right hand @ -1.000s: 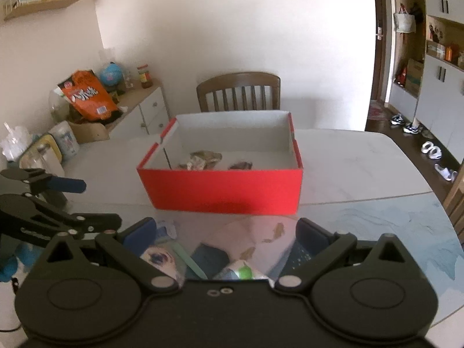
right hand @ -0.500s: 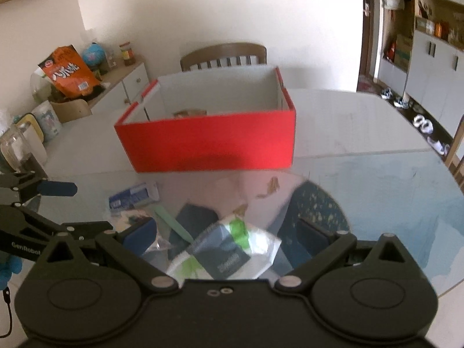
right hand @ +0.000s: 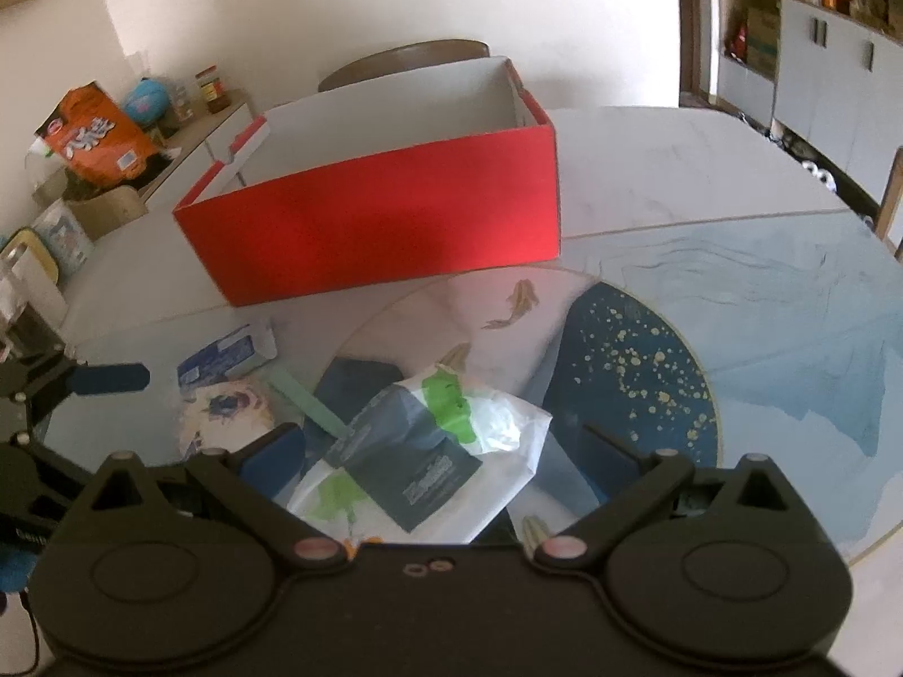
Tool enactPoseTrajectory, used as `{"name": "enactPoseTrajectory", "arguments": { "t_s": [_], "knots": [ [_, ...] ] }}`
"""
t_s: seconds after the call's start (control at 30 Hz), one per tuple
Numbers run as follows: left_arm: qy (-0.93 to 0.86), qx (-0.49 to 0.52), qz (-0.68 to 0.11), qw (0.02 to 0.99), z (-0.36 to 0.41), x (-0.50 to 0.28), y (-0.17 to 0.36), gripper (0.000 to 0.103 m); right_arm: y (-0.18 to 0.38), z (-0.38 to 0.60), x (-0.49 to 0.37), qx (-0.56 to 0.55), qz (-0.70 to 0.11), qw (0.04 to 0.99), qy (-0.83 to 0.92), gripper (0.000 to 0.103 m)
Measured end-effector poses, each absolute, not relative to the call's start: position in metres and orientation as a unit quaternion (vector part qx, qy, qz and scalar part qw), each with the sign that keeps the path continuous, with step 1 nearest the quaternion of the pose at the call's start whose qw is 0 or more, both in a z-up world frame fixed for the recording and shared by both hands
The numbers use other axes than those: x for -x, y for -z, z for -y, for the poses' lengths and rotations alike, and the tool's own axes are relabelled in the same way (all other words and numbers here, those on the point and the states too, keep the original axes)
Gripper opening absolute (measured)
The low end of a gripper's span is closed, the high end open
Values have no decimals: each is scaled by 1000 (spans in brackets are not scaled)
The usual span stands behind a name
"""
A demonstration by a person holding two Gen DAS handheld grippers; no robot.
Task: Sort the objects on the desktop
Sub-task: 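Move both tools back toward the packages on the patterned mat, then grasp the blueberry-print clear bag with the left tool while the right tool grasps the white-green bag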
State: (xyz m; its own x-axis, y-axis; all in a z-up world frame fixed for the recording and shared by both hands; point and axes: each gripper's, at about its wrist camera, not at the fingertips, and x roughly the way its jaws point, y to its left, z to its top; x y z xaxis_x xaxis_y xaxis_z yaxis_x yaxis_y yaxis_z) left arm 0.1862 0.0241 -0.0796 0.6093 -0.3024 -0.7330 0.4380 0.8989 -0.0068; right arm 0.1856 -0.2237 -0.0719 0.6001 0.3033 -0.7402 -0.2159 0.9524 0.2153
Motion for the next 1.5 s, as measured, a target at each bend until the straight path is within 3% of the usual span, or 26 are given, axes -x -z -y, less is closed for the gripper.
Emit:
{"name": "enactPoseTrajectory", "arguments": {
  "t_s": [0.37, 0.73, 1.07, 1.5],
  "knots": [
    [213, -82, -401, 887, -23, -197, 99, 103, 91, 222, -199, -69, -441, 885, -136, 101],
    [200, -62, -406, 890, -24, -205, 99, 102, 95, 220, -201, -67, -444, 882, -140, 89],
    [200, -49, -407, 890, -25, -206, 97, 79, 93, 217, -201, -59, -443, 884, -138, 80],
    [192, -42, -410, 891, -26, -204, 93, 73, 84, 220, -200, -56, -437, 885, -149, 54]
  ]
}}
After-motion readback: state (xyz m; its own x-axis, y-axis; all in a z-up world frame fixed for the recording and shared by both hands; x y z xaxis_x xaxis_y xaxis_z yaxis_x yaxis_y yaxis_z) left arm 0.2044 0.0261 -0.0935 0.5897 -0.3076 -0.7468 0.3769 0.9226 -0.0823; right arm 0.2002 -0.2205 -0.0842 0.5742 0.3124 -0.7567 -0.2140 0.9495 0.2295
